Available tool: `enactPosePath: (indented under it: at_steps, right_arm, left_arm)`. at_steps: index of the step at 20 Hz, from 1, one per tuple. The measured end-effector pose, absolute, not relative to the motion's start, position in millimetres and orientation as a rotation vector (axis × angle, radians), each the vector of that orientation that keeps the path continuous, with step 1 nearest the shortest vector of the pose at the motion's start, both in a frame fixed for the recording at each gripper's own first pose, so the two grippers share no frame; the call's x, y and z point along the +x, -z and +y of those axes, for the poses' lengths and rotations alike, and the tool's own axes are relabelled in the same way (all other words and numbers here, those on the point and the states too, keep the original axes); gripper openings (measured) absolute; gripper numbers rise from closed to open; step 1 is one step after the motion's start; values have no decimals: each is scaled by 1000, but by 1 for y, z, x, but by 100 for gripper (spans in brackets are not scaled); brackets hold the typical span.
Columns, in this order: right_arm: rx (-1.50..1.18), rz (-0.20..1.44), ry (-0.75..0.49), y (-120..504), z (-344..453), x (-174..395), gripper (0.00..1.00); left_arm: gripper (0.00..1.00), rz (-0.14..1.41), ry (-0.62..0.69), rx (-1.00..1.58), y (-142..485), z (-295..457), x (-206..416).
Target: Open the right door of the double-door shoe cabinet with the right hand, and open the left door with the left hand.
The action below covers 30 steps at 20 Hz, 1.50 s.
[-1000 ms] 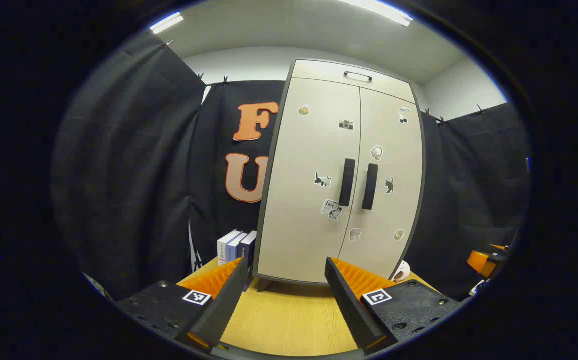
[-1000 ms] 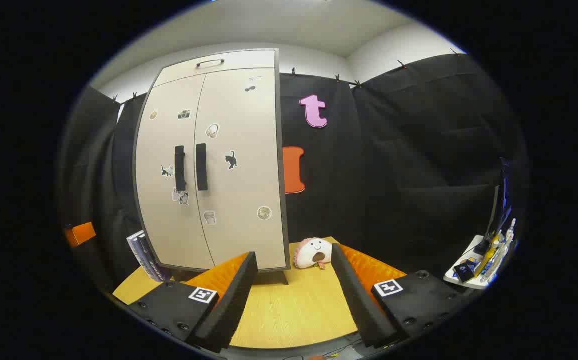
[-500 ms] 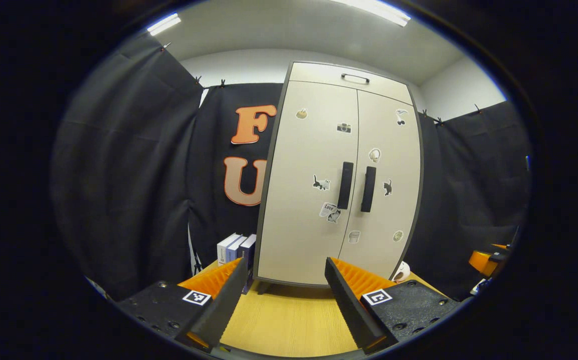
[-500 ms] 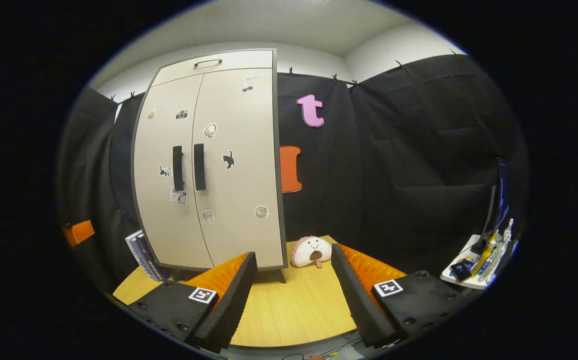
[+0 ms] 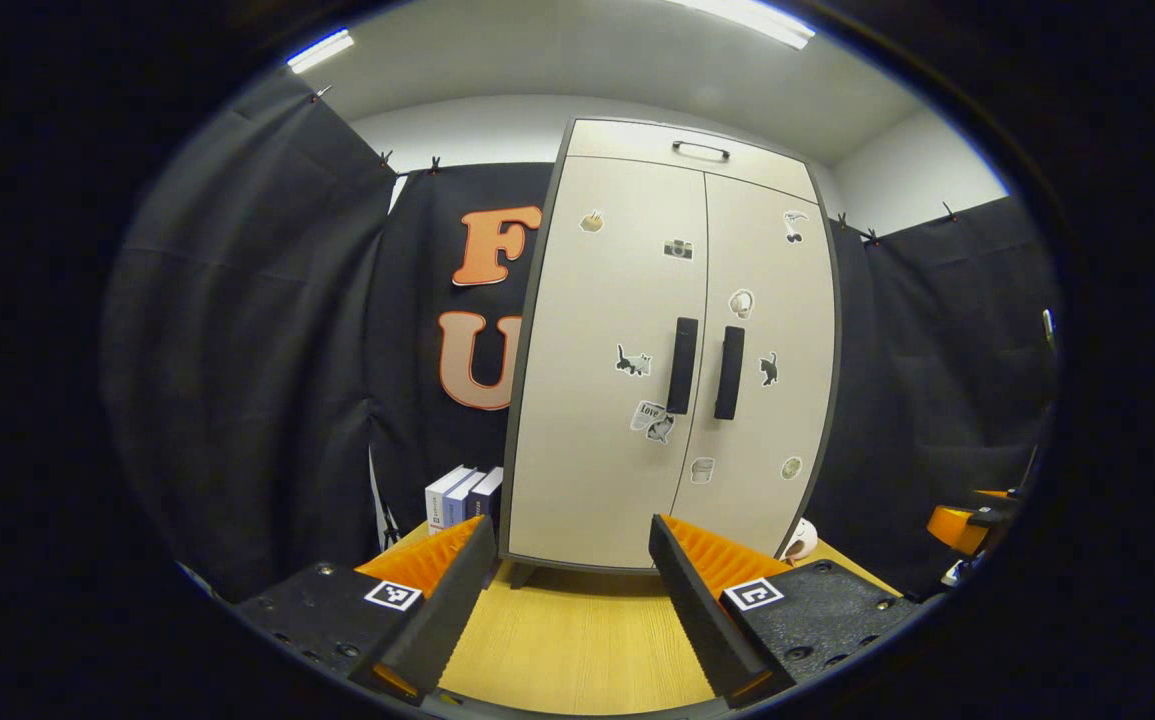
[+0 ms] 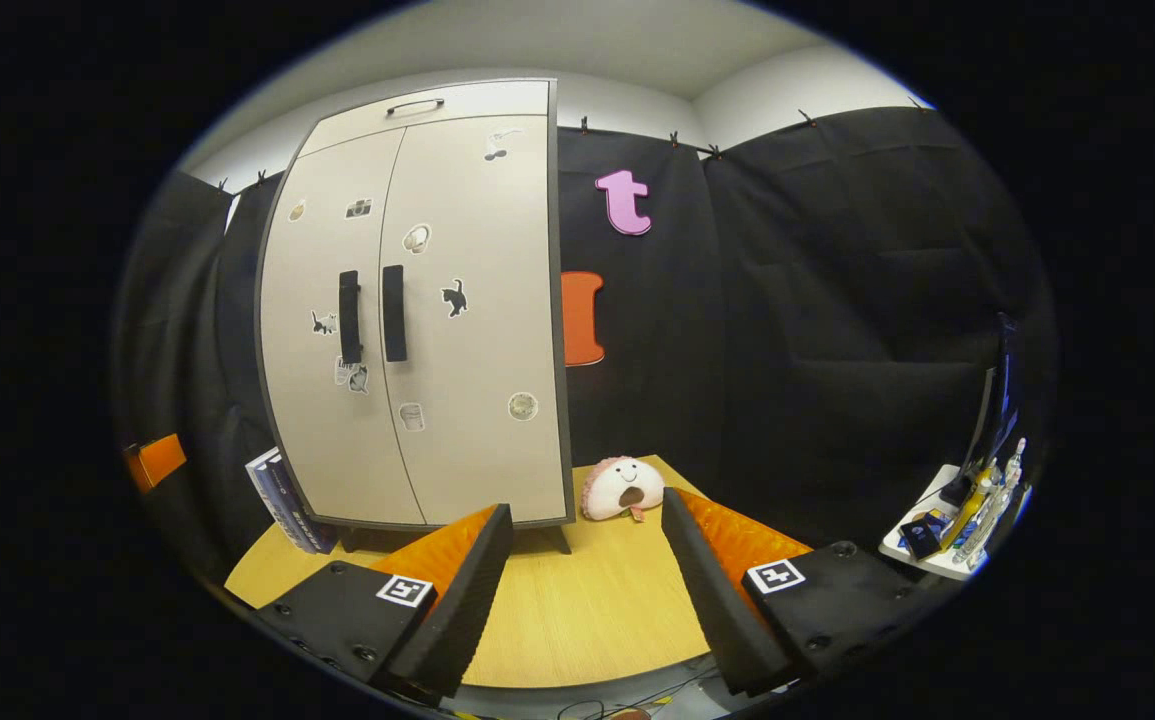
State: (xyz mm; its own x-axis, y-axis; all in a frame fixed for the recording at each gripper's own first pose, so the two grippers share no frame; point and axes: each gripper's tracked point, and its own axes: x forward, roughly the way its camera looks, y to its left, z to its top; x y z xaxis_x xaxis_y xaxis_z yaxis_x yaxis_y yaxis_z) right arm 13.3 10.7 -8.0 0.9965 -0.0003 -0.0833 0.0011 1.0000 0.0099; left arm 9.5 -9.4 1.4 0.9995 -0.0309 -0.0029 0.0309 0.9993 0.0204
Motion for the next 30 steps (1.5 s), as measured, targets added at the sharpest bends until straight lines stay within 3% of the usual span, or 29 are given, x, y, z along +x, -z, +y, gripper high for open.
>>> enactPosePath:
  at_steps: [1,2,3,5,6,7,8,17,29,30]
  right_arm:
    - [17,82,-15,3,19,20,89]
    - [17,77,-33,-3,28,27,89]
    - [14,66,-54,-11,39,32,98]
    - [13,40,-99,-30,63,47,98]
    - [16,32,-123,-39,75,53,89]
    - [20,33,-143,-47,89,61,89]
    - [18,42,-163,-51,101,70,98]
    - [-22,11,-267,-109,197,140,98]
    - [-5,59,-258,-122,247,245,97]
    - [1,68,-261,-120,249,251,91]
  left_arm:
    - [95,3,28,29,-1,-8,10]
    - [94,3,25,39,-2,-7,10]
    - [94,2,21,47,-1,-5,9]
    - [94,5,14,53,1,-2,10]
    - [94,7,9,52,1,0,10]
    - [94,10,4,51,2,2,9]
    - [94,13,-5,50,2,5,9]
    - [94,24,-60,50,5,27,7]
    - [95,28,-151,68,5,62,18]
    - [95,27,-158,71,4,65,18]
